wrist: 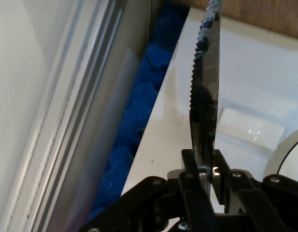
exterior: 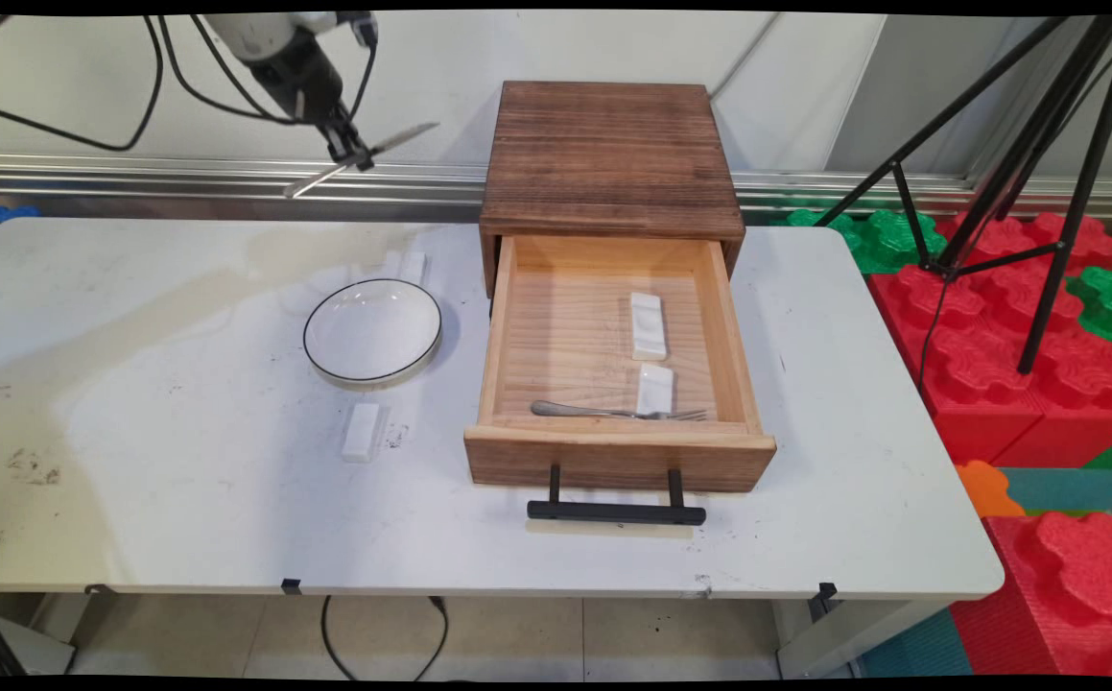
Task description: Place the picked object into the drawer
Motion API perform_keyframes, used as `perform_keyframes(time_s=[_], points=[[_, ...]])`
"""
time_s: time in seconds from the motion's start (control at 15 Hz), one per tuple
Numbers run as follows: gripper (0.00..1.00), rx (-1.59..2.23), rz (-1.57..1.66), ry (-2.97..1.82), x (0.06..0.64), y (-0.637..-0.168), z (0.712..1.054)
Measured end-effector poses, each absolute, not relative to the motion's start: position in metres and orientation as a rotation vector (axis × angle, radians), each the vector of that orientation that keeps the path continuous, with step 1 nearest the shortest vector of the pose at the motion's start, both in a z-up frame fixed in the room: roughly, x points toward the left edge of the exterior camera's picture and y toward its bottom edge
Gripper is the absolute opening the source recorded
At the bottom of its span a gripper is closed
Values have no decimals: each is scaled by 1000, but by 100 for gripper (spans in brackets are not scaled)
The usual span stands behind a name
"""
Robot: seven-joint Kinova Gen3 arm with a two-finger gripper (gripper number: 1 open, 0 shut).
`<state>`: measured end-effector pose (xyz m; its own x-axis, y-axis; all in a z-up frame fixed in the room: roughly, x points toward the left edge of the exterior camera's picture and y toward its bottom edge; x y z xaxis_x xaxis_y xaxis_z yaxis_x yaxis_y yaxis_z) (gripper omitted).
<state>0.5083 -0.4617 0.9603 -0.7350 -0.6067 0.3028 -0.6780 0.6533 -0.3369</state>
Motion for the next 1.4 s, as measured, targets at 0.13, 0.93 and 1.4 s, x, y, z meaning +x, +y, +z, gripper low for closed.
perform_keyframes(time_s=[0.13, 0.93, 1.4], points=[[0, 1014, 671, -2693, 498, -455, 976], [0, 564, 590, -2660, 377, -410, 1038], [0, 424, 494, -2650, 302, -404, 1033]])
